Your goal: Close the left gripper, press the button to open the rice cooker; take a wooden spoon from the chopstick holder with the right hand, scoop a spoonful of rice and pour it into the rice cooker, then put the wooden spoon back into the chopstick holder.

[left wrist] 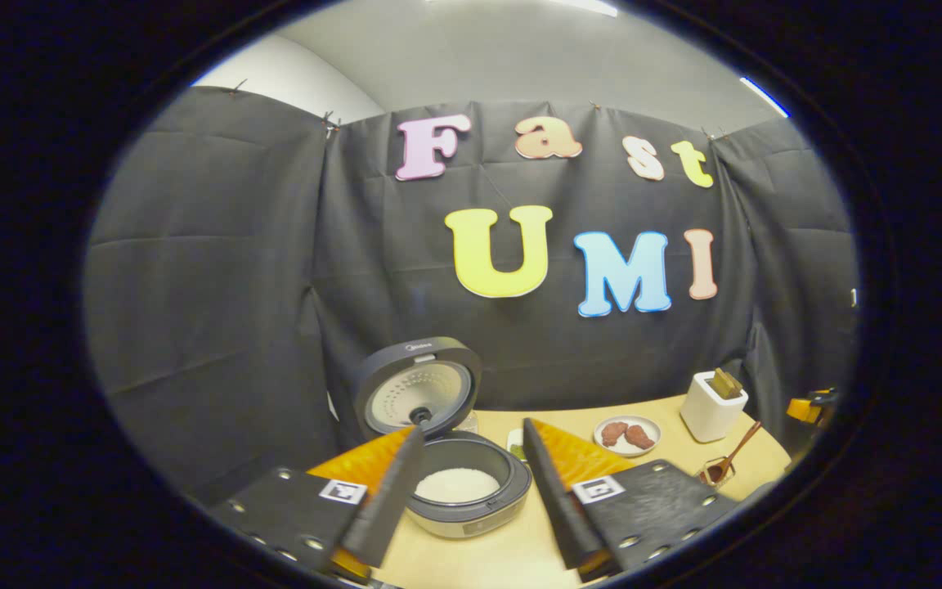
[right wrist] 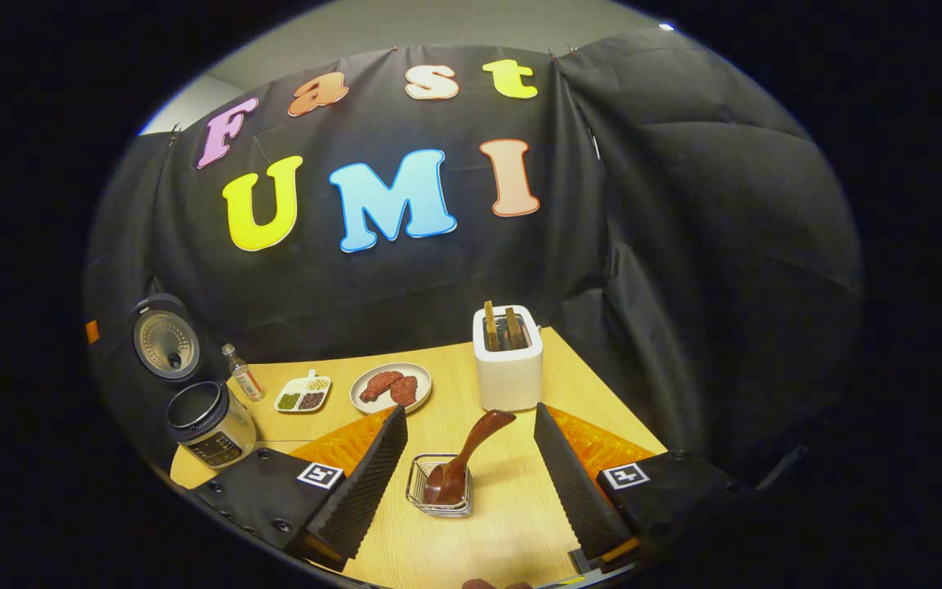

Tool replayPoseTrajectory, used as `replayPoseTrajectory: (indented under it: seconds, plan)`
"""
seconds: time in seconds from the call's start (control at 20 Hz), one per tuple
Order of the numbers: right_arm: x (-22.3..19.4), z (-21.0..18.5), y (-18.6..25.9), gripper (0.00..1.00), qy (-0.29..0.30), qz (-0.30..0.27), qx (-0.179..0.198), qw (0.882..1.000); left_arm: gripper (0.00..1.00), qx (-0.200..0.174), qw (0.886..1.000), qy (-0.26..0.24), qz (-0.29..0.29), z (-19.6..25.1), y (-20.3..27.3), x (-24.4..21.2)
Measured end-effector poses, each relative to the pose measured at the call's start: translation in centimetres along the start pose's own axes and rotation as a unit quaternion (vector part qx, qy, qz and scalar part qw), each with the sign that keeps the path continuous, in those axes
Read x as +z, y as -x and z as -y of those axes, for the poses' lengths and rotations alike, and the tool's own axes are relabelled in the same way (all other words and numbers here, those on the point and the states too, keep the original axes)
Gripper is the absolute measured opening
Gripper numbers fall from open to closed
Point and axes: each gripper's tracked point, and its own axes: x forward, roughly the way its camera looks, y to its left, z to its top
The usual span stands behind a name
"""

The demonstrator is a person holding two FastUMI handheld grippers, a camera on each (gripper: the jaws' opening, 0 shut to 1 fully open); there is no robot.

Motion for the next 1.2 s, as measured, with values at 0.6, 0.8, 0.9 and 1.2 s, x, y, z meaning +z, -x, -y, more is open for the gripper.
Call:
replayPoseTrajectory:
  seconds: [0.6, 0.8, 0.9, 1.2]
  plan:
    - [-8.8, 0.8, -10.7, 0.98, -0.118, -0.147, 0.056, 0.98, 0.94, 0.101, 0.992, -0.008, -0.07, 1.0, 9.5, -5.3]
    - [-10.1, 0.0, -13.9, 0.98, -0.151, -0.171, 0.064, 0.971, 0.94, 0.131, 0.988, 0.014, -0.079, 0.2, 10.6, -5.7]
    - [-10.9, -0.8, -15.7, 0.98, -0.157, -0.184, 0.075, 0.967, 0.95, 0.141, 0.986, 0.024, -0.08, 0.0, 11.5, -6.3]
    - [-11.6, -1.0, -17.9, 0.46, -0.188, -0.213, 0.076, 0.956, 0.95, 0.167, 0.98, 0.028, -0.102, -0.5, 16.7, -8.6]
